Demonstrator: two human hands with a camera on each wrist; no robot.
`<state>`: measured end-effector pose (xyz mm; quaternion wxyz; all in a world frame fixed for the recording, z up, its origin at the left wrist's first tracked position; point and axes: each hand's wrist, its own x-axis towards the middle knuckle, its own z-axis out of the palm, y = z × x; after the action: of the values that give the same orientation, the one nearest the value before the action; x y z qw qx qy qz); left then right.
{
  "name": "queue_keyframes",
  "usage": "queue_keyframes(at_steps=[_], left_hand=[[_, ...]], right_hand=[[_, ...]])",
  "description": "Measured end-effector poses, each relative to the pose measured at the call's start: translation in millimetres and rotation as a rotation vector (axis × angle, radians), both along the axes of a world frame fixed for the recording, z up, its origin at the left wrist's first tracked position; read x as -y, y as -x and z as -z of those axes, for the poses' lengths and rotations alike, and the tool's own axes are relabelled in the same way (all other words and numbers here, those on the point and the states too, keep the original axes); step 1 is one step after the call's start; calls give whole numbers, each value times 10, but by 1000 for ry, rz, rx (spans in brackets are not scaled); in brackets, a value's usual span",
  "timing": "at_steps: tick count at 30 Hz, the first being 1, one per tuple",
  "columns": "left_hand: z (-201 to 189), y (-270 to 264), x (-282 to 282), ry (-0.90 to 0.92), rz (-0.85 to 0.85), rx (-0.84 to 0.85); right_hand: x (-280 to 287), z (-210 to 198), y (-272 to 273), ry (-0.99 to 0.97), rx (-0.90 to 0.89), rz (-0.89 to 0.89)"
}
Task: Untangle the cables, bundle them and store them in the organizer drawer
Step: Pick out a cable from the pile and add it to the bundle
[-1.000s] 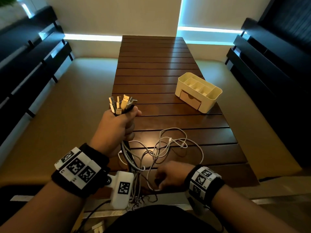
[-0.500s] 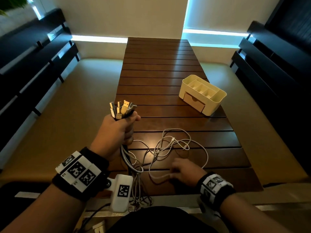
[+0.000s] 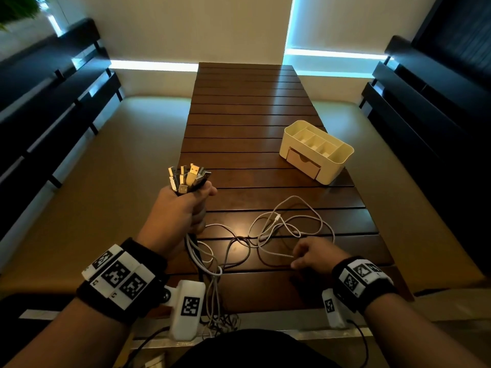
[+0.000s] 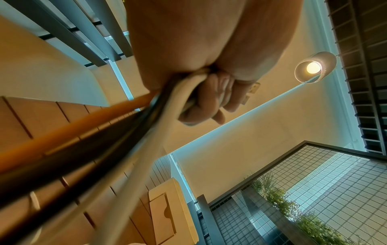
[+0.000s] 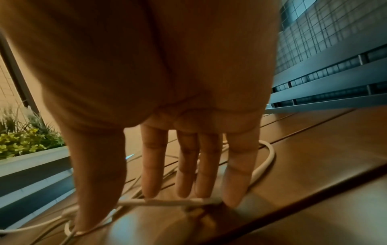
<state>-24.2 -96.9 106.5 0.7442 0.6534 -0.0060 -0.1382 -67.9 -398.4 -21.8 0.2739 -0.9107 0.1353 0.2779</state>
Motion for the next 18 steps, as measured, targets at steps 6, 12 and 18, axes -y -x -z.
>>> queue_keyframes(at_steps=[6,12,18], left_hand=[[33,-3,-15,-12,-1,3],[62,-19,-37,12,-14,5],[77,-27,-25,34,-8,3]], right_hand=[[-63,10,-133,-38,389,139],[-201,21,-265,31,616,129],[-516,70,-384,42,297,-161]])
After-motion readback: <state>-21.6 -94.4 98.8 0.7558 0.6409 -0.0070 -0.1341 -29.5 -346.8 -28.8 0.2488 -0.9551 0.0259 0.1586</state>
